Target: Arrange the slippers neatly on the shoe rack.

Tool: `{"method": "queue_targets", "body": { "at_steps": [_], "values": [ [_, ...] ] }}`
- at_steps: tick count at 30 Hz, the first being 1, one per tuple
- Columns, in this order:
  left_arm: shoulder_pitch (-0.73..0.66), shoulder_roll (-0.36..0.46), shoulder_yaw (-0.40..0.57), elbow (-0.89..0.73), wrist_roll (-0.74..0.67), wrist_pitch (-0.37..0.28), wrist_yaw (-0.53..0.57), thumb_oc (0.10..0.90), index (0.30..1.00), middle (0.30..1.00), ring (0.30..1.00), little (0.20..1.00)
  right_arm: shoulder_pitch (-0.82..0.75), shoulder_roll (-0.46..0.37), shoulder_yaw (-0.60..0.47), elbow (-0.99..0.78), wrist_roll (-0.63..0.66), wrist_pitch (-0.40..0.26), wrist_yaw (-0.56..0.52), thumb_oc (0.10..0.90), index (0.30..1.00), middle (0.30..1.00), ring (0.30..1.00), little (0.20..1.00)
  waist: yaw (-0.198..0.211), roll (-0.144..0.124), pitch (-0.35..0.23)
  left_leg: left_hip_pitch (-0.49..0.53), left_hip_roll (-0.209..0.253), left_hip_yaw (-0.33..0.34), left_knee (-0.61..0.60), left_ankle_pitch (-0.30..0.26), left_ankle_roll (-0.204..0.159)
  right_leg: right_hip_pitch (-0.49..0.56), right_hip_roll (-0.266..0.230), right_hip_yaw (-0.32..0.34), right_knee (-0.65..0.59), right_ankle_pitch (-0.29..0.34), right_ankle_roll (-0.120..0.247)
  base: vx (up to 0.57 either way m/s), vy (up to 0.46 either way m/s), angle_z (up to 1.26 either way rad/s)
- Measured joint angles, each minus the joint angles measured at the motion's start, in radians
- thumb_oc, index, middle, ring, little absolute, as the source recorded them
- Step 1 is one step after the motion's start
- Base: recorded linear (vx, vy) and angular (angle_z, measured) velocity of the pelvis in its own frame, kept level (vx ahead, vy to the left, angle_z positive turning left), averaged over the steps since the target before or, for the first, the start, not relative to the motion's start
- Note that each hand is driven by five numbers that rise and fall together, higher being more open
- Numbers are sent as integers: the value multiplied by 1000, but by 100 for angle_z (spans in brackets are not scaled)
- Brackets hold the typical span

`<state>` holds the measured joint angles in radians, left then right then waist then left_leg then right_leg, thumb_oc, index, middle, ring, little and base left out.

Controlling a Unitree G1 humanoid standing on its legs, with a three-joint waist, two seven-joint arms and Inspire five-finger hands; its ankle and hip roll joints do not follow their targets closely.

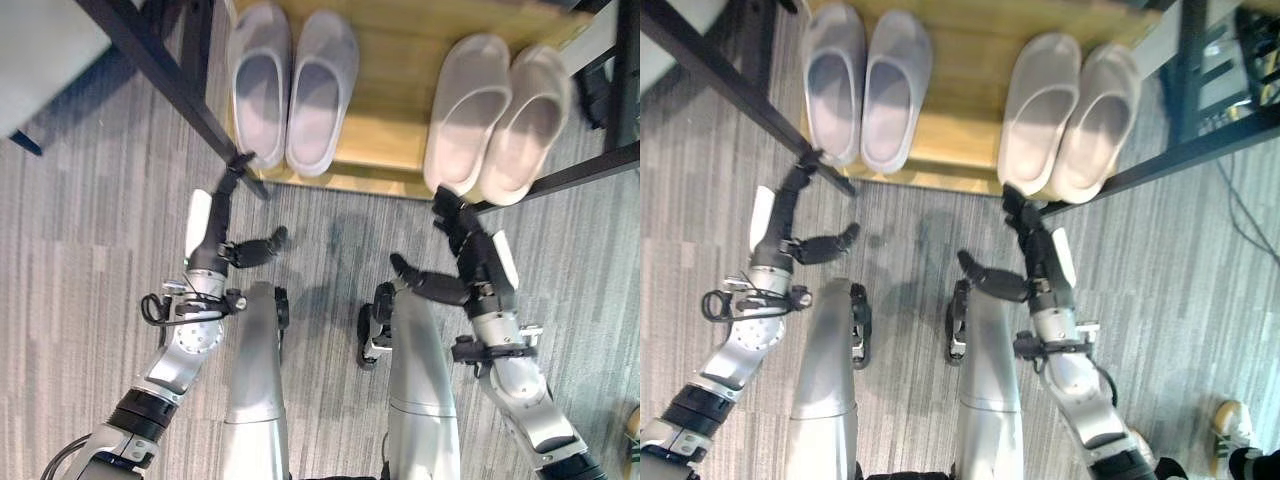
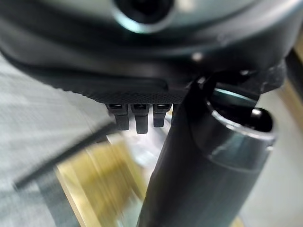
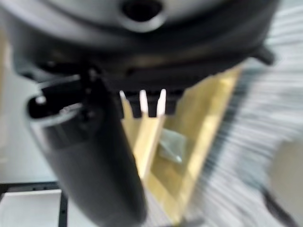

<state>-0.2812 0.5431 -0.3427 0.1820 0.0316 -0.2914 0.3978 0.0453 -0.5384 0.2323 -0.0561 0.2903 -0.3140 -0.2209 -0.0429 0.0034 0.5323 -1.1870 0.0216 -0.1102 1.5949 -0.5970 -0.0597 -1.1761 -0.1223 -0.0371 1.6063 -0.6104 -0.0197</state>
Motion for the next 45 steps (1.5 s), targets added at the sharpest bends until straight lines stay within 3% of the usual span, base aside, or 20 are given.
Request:
{"method": "queue_targets", "body": {
  "at_steps": [4, 7, 8, 11, 15, 18, 22, 25, 29, 33, 38, 45],
  "values": [
    [143, -53, -7, 74, -3, -19, -40, 800, 900, 900, 900, 900, 51, 113, 39, 174, 57, 4, 43, 800, 900, 900, 900, 900, 1, -15, -69, 221, 18, 21, -270, 75, 8, 210, 15, -16, -267, 81, 2, 88, 15, -5],
    [223, -111, -7, 248, -3, -7, -61, 800, 900, 900, 900, 900, 68, 132, 67, 334, 0, 25, 45, 800, 900, 900, 900, 900, 1, -26, -145, 420, 20, 35, -487, 142, 7, 404, 17, -28, -475, 144, 18, 205, 2, 0],
    [272, -112, -3, 267, -2, -7, -63, 800, 900, 900, 900, 900, 76, 151, 63, 374, -19, 29, 43, 800, 900, 900, 900, 900, 5, -39, -188, 470, 21, 46, -563, 165, 12, 451, 18, -29, -545, 162, 18, 231, -33, -2],
    [346, -125, 2, 314, 11, 5, -100, 800, 900, 900, 900, 900, 94, 174, 48, 479, -90, 46, 43, 800, 900, 900, 900, 900, 6, -54, -221, 693, 23, 49, -790, 248, 14, 675, 28, -42, -772, 244, 31, 203, -37, 3],
    [392, -126, -8, 346, 21, 15, -133, 800, 900, 900, 900, 900, 112, 202, 33, 574, -139, 47, 41, 800, 900, 900, 900, 900, 5, -70, -307, 909, 16, 71, -1070, 352, 20, 870, 30, -43, -1015, 328, 44, 192, -36, -2],
    [397, -130, -24, 358, 28, 16, -150, 800, 900, 900, 900, 900, 95, 263, -6, 728, -114, 45, 35, 800, 900, 900, 900, 900, 7, -63, -382, 1037, 16, 88, -1245, 423, 23, 972, 36, -39, -1158, 383, 46, 84, -40, -11],
    [378, -164, -88, 357, 49, 15, -152, 800, 900, 900, 900, 900, 71, 269, -16, 914, -100, 78, -14, 800, 900, 900, 900, 900, 3, -4, -455, 1180, 20, 100, -1490, 529, 33, 1103, 52, -39, -1373, 478, 61, 39, -36, -5],
    [372, -188, -133, 350, 50, 14, -171, 800, 900, 900, 900, 900, 86, 266, -11, 957, -113, 88, -27, 800, 900, 900, 900, 900, 1, 21, -480, 1221, 19, 101, -1555, 561, 42, 1159, 59, -40, -1465, 522, 67, -3, -23, 0],
    [383, -194, -172, 345, 49, 17, -228, 800, 900, 900, 900, 900, 85, 271, -3, 997, -116, 109, -32, 800, 900, 900, 900, 900, 1, 27, -488, 1268, 19, 102, -1612, 583, 42, 1225, 68, -40, -1570, 570, 70, -10, -3, 0],
    [483, -123, -157, 179, 26, 58, -325, 800, 900, 900, 900, 900, 94, 272, -6, 997, -120, 114, -34, 800, 900, 900, 900, 900, 4, 34, -492, 1293, 15, 103, -1685, 623, 42, 1281, 66, -41, -1703, 642, 77, -22, 0, 0],
    [561, -67, -140, 45, -17, 70, -393, 800, 900, 900, 900, 900, 110, 273, -4, 997, -155, 135, -32, 800, 900, 900, 900, 900, 9, 61, -494, 1303, 16, 102, -1686, 629, 36, 1290, 66, -43, -1707, 643, 79, -18, -4, 1],
    [544, -51, -125, -116, -73, 73, -424, 800, 900, 900, 900, 900, 114, 273, 5, 1067, -200, 155, -33, 800, 900, 900, 900, 900, 5, 76, -499, 1306, 24, 101, -1687, 636, 26, 1292, 75, -43, -1707, 648, 77, -4, -15, 0]
  ]
}}
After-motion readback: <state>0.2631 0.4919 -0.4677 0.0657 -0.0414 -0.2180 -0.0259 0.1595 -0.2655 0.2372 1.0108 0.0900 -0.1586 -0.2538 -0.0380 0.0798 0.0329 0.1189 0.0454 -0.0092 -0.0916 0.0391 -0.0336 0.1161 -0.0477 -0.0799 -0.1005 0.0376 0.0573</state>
